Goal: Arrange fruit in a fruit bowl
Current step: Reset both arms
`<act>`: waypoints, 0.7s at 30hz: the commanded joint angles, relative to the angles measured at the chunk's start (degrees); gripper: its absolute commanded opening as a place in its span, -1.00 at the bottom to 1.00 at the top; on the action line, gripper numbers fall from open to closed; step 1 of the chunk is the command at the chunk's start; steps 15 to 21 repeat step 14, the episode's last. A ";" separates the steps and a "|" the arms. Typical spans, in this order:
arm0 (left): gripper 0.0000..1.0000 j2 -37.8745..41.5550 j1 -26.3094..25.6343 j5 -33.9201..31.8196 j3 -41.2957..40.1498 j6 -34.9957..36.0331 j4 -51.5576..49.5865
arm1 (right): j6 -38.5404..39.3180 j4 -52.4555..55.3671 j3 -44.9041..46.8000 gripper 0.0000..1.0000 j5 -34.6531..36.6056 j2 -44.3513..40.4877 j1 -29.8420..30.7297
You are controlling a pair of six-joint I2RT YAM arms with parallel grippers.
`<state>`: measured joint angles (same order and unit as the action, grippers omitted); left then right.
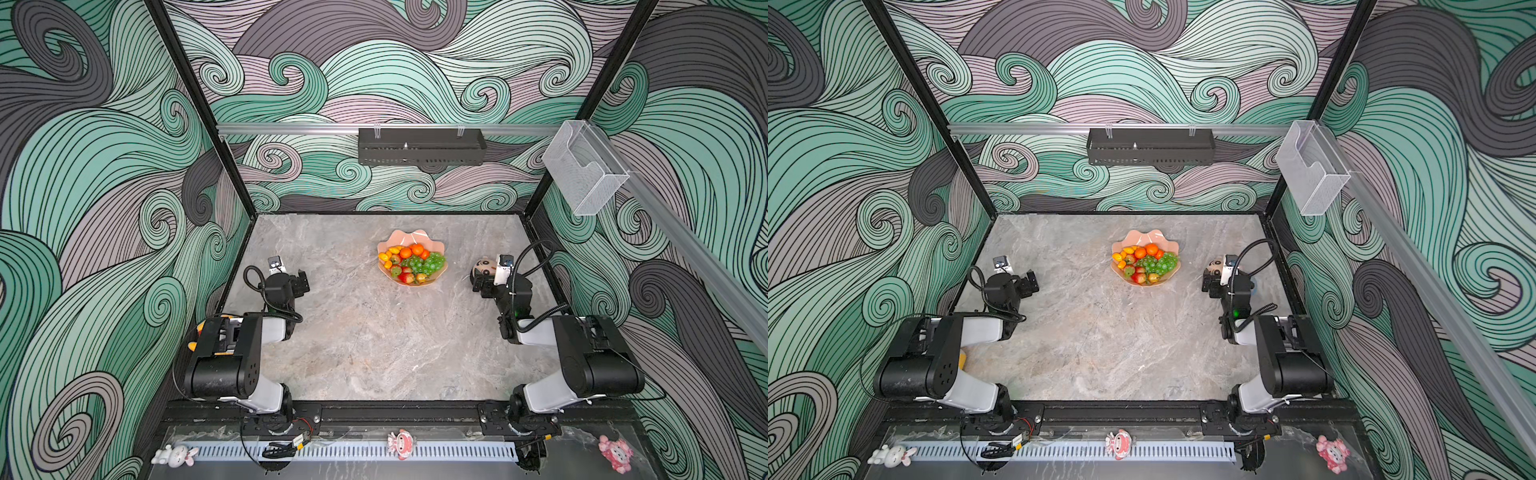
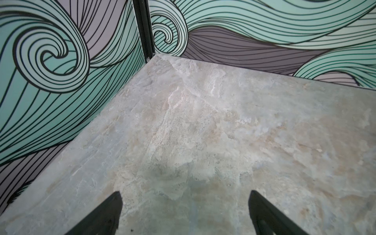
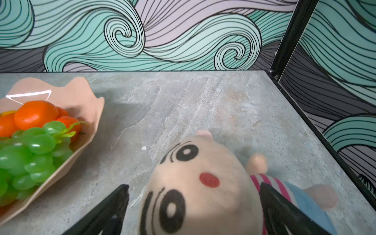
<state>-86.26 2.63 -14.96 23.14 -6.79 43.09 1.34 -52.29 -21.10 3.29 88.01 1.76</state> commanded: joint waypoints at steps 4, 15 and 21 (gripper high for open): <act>0.97 -0.53 -0.08 0.68 2.14 0.71 -3.02 | -0.14 2.07 -1.51 0.99 1.81 0.32 0.13; 0.97 -0.48 -0.04 0.72 2.14 0.63 -3.10 | 0.19 4.12 -2.33 0.99 0.26 0.19 -0.13; 0.97 -0.48 -0.04 0.72 2.14 0.63 -3.10 | 0.19 4.12 -2.33 0.99 0.26 0.19 -0.13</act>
